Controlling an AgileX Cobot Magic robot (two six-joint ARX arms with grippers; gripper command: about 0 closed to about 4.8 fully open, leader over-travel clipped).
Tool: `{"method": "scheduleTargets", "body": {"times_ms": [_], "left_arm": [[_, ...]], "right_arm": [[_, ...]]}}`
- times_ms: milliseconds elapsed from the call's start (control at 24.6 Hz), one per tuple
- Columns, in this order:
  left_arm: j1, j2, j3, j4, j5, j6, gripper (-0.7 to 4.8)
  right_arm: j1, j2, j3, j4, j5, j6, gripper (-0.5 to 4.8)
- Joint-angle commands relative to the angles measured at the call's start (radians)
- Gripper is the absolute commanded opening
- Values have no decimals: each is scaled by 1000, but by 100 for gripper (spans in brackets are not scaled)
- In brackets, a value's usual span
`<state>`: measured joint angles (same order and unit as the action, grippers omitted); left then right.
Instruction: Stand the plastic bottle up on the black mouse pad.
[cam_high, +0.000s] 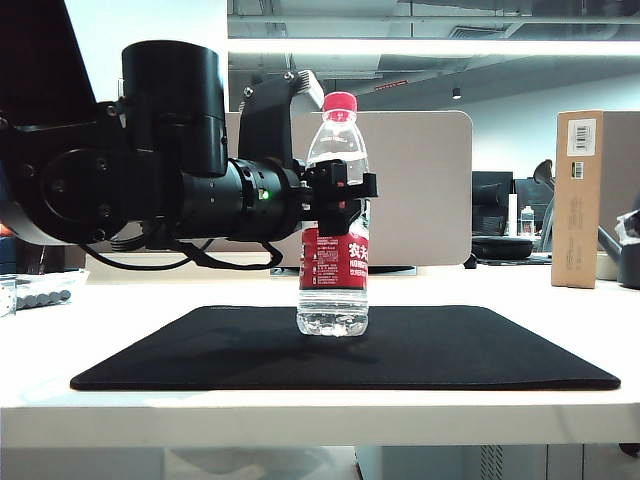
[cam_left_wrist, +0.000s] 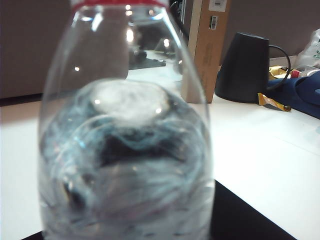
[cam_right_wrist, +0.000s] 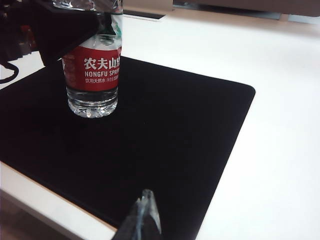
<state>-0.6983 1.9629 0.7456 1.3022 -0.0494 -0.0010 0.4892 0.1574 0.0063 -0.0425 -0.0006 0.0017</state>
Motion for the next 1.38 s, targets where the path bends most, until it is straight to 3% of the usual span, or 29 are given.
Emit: {"method": "scheduleTargets", "body": {"times_ms": [41, 163, 489, 529, 611, 652, 692, 1018, 1099, 1181, 1385], "left_arm": [[-1, -3, 9, 39, 8, 1, 84], [-1, -3, 9, 39, 9, 1, 122], [0, -3, 9, 31, 9, 1, 127], [0, -3, 9, 31, 9, 1, 150], [-1, -3, 9, 32, 8, 1, 260], [-1, -3, 9, 39, 8, 1, 368], [-1, -3, 9, 42, 9, 1, 404], [-1, -3, 9, 68, 10, 1, 407], [-1, -3, 9, 101, 13, 1, 423], [-1, -5, 9, 146, 12, 1, 473], [0, -96, -7, 142, 12, 4, 479]], "right_arm": [[3, 7, -5, 10, 1, -2, -1], [3, 5, -5, 10, 1, -2, -1], [3, 5, -5, 10, 1, -2, -1], [3, 5, -5, 10, 1, -2, -1], [3, 5, -5, 10, 1, -2, -1], [3, 5, -5, 10, 1, -2, -1], [3, 4, -5, 10, 1, -2, -1], [3, 4, -5, 10, 1, -2, -1], [3, 4, -5, 10, 1, -2, -1], [3, 4, -5, 10, 1, -2, -1], [3, 3, -5, 10, 1, -2, -1]]}}
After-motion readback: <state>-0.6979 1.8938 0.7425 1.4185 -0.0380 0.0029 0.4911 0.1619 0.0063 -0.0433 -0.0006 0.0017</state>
